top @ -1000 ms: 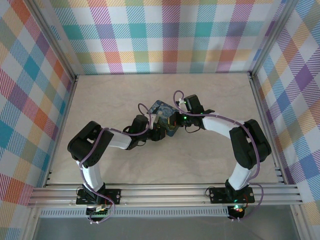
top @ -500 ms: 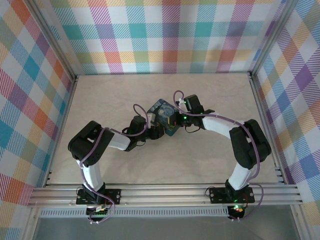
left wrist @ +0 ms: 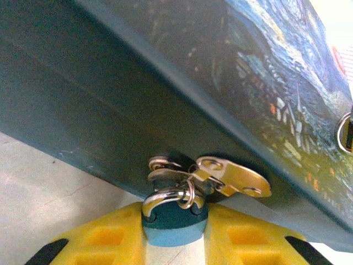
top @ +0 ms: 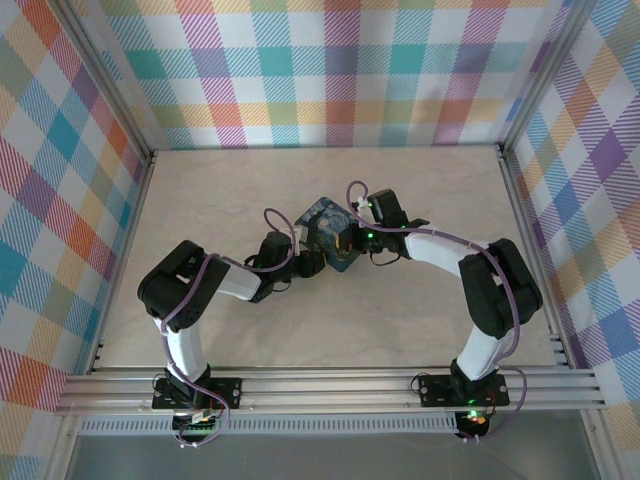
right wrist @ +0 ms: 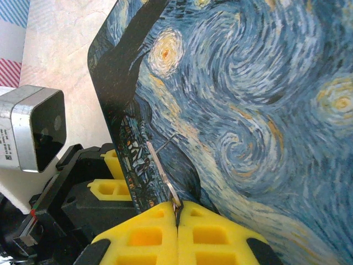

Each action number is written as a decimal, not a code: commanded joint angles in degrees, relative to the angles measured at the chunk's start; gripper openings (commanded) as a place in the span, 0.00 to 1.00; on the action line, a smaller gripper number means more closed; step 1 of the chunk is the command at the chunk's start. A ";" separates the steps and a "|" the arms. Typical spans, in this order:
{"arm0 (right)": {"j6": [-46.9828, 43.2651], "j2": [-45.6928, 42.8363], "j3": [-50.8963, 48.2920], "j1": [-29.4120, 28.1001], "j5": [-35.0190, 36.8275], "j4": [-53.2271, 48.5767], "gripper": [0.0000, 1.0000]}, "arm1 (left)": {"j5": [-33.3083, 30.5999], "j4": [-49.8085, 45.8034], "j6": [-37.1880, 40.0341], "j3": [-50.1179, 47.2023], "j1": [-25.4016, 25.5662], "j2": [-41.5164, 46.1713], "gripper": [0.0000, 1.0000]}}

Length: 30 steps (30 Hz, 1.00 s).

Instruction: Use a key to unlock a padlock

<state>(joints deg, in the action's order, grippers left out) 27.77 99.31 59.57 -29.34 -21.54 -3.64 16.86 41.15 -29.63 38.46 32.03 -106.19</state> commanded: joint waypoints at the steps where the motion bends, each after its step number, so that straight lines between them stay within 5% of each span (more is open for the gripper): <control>1: -0.87 0.94 -1.90 -0.45 -0.08 -4.67 0.00 | -1.69 1.57 -0.65 1.47 -0.92 -1.56 0.25; 20: -4.87 -13.25 -10.01 -0.67 3.45 -1.25 0.00 | 3.26 -0.62 -4.15 1.18 -0.09 2.85 0.21; 30: -4.98 -17.28 -19.20 -6.13 5.03 5.57 0.00 | 2.53 -4.26 -5.34 0.30 2.84 7.99 0.20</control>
<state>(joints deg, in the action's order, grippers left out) 23.68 82.13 40.95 -34.46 -17.67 -1.76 19.00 37.08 -34.30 38.81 34.00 -101.23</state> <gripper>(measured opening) 0.047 0.210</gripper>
